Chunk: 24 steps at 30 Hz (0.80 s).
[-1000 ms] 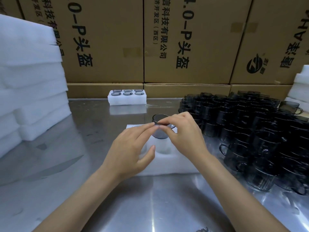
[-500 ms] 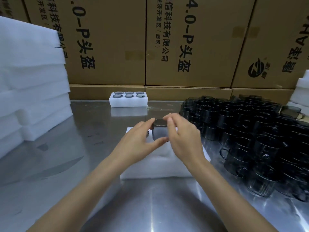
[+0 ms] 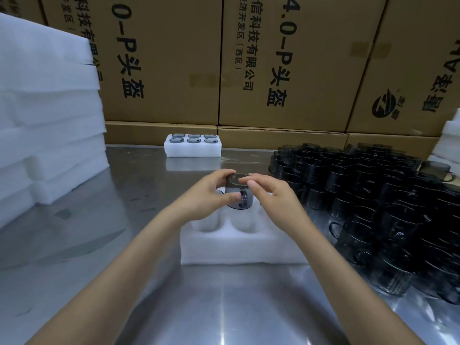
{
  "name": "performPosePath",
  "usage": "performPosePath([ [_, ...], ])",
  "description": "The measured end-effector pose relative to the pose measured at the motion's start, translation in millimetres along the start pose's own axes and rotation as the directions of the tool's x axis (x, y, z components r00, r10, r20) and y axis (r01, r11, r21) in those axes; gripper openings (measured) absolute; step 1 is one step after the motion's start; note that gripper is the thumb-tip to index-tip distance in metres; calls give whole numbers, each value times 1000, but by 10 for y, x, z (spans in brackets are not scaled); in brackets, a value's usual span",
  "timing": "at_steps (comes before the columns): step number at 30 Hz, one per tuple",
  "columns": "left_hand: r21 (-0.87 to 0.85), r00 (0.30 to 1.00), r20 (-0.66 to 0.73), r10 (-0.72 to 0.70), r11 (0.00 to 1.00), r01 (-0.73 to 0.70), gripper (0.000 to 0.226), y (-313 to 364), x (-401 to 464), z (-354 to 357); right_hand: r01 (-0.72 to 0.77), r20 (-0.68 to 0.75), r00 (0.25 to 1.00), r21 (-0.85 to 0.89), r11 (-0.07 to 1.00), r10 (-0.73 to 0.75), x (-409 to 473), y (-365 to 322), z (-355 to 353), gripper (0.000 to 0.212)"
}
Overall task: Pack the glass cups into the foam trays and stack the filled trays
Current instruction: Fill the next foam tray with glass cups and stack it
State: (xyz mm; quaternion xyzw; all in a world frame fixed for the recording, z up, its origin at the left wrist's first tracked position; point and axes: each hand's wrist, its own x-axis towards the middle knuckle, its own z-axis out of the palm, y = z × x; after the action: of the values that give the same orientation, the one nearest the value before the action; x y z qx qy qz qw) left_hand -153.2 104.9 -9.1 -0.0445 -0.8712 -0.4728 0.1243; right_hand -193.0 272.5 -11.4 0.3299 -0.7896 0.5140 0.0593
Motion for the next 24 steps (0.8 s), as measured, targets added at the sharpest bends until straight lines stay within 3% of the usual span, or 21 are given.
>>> performPosePath([
  [2,79,998,-42,51,996,-47,58,9,-8,-14,18,13,1000,-7,1000,-18,-13,6,2,16],
  [6,61,983,-104,152,987,-146,48,36,-33,-16,51,-122,991,-85,995,-62,-23,40,44,12],
  [10,102,974,-114,198,977,-187,45,39,-35,7,3,-170,985,-214,977,-40,-22,74,98,10],
  [24,305,985,-41,166,941,-146,56,-55,-9,84,-48,-205,978,-447,894,-50,-77,64,138,17],
])
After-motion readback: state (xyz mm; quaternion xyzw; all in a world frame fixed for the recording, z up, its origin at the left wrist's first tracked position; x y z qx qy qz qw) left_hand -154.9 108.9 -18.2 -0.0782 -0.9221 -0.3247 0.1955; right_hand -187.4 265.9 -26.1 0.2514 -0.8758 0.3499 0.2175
